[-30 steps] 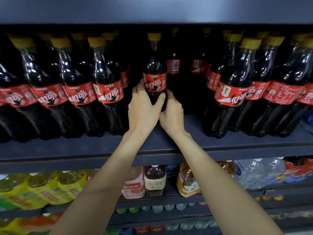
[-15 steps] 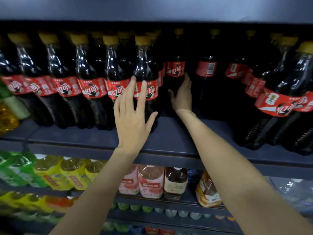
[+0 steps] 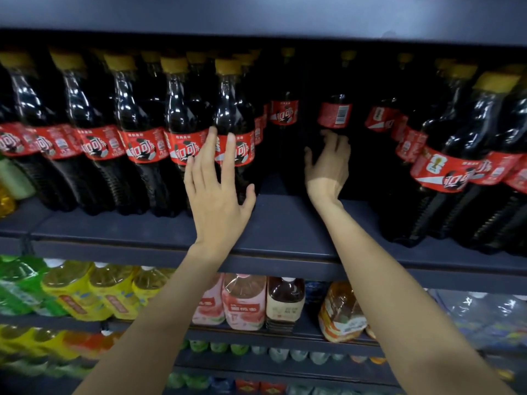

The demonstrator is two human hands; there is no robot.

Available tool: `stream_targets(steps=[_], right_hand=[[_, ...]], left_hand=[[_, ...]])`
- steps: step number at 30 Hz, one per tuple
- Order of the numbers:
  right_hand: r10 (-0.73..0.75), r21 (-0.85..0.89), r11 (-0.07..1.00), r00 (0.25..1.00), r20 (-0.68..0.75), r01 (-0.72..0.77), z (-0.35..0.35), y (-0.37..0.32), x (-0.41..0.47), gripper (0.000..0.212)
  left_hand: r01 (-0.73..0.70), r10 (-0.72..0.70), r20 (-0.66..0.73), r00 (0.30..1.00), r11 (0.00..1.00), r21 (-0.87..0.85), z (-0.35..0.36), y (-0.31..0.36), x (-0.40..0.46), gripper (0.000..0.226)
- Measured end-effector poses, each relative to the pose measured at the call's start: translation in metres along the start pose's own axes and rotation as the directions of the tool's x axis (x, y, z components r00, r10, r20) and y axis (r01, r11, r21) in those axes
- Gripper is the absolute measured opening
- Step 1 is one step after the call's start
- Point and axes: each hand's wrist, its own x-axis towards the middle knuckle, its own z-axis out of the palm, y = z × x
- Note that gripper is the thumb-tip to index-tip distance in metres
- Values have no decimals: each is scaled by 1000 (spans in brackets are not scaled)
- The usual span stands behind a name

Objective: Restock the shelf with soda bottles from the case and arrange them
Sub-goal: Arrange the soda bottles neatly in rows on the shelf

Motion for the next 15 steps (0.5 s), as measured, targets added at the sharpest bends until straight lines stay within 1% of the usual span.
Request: stream_targets(steps=[1,2,3,6,7,9,11,15], right_hand=[[26,9,1000,998,-57,-25,-3,6,0,43],[69,18,998,995,-68,-68,-5,10,2,47],[122,31,992,992,-40,-121,-5,12,5,54],[262,87,957,955,138,-276,2,11,17,83],[302,109,939,934,189,-326,4,10,20,87],[363,131,906,899,247,-402,5,12,24,86],[375,102,905,889,264,-412,0,15,24,82],[308,-9,947,902,303,-321,-18,13,13,87]], left_hand=[[12,-12,-6,1000,1000,-12,1,1,0,77],[21,-21,-11,1000,1000,-22,2,3,0,77],[27,-27,-14,1000,999,-31,2,4,0,78],[27,-28,-20,999,998,-48,3,5,0,77],[26,-27,-20,999,998,-52,3,4,0,77],[18,-19,-17,1000,998,-60,3,4,0,77],[19,-20,-9,1000,998,-61,1,4,-1,77],[30,-29,7,1000,997,-78,-4,7,-1,77]])
